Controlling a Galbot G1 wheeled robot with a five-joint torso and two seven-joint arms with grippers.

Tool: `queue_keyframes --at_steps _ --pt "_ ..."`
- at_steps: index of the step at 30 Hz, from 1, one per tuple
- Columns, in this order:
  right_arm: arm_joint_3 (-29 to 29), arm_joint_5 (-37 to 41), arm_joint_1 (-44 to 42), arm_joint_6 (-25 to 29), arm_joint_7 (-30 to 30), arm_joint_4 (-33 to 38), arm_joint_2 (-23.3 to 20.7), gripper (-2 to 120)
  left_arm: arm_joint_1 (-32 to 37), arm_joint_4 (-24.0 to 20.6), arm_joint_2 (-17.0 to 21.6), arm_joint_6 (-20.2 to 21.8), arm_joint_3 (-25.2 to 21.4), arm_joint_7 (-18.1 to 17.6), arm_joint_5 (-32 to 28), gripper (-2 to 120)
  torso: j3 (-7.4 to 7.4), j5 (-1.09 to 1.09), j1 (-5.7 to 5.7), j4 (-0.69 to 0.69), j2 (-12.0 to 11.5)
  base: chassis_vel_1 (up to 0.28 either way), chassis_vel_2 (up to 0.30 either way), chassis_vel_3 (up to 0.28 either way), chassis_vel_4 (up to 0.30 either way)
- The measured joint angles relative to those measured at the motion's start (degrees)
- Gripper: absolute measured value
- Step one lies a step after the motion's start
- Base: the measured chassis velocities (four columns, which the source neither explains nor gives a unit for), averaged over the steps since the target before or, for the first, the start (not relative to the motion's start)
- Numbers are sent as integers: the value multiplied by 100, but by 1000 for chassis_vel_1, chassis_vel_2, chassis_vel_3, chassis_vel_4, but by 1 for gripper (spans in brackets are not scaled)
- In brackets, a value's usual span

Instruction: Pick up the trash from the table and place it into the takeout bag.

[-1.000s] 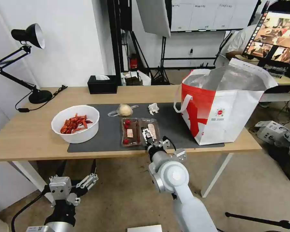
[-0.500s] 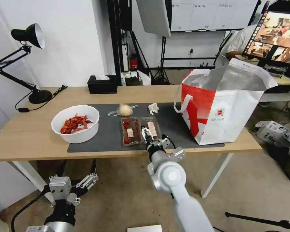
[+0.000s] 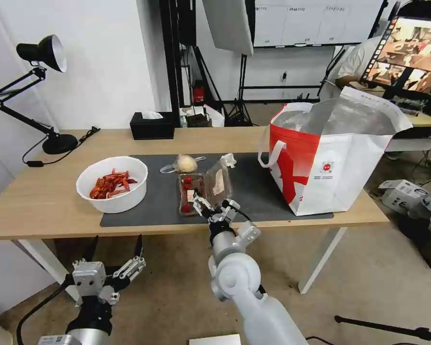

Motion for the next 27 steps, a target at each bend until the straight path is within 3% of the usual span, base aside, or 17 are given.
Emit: queue_keyframes --at_steps 6,20,24,27 --pt "-141 -284 31 -154 -349 71 -252 100 -21 0 -35 -7 10 1 5 100 0 0 0 0 0 0 0 0 0" --pt "-95 -65 131 -413 -360 590 -773 100 -46 0 -43 -41 23 4 16 100 0 1 0 0 0 0 0 0 0" --pt "2 1 561 -654 -445 534 -1147 99 -66 0 4 -37 29 4 -15 100 0 1 -1 0 0 0 0 0 0" --pt "-74 310 1188 -805 -569 254 -1563 90 -107 0 14 -28 42 4 -40 100 0 1 0 -1 0 0 0 0 0"
